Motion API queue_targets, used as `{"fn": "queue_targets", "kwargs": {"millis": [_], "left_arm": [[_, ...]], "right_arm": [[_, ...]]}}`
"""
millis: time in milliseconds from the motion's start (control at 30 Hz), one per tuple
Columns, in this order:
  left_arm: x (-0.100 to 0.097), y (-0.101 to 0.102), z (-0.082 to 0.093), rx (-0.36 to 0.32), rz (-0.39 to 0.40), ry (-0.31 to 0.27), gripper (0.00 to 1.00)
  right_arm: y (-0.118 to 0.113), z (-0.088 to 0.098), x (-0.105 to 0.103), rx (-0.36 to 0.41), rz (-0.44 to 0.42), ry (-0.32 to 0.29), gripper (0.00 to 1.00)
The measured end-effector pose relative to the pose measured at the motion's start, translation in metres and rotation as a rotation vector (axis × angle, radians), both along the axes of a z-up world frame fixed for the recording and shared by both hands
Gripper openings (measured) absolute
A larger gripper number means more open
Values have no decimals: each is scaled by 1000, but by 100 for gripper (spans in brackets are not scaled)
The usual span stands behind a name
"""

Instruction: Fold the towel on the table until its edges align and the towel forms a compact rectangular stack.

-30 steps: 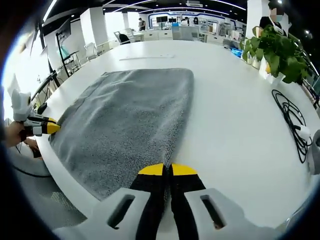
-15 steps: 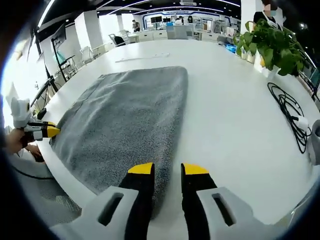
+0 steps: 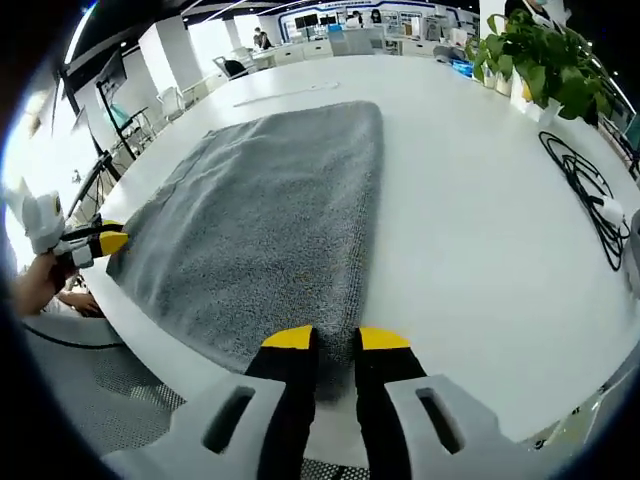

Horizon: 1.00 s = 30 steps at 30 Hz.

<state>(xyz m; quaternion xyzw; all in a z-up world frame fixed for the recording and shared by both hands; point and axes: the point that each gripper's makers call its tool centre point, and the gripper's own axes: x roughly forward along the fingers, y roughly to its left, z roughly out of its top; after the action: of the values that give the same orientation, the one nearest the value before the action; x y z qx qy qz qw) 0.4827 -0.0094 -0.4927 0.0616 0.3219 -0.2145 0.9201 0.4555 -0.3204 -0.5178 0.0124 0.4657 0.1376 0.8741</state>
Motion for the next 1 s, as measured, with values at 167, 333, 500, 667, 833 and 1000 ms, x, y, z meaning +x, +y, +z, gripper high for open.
{"fn": "queue_targets", "kwargs": {"millis": [167,333,500,667,833,1000], "left_arm": [[2,4,-4,10,3,7,24],[4,10,0,2,43,-1,26],[7,11,-3,-19,59,7,30],[15,-3,1,-82,26,38,30],[40,-16,16,-110,1,32,32],[65,-36,29,-81,-63,18,36]], "right_arm": [[1,4,-1,1,-33,-12,7],[3,7,2,14,-43,-20,2],[4,11,2,19,-44,-27,2],[13,18,10,97,-46,-61,1],[22,27,15,100,-10,-79,1],[35,37,22,139,3,-101,1]]}}
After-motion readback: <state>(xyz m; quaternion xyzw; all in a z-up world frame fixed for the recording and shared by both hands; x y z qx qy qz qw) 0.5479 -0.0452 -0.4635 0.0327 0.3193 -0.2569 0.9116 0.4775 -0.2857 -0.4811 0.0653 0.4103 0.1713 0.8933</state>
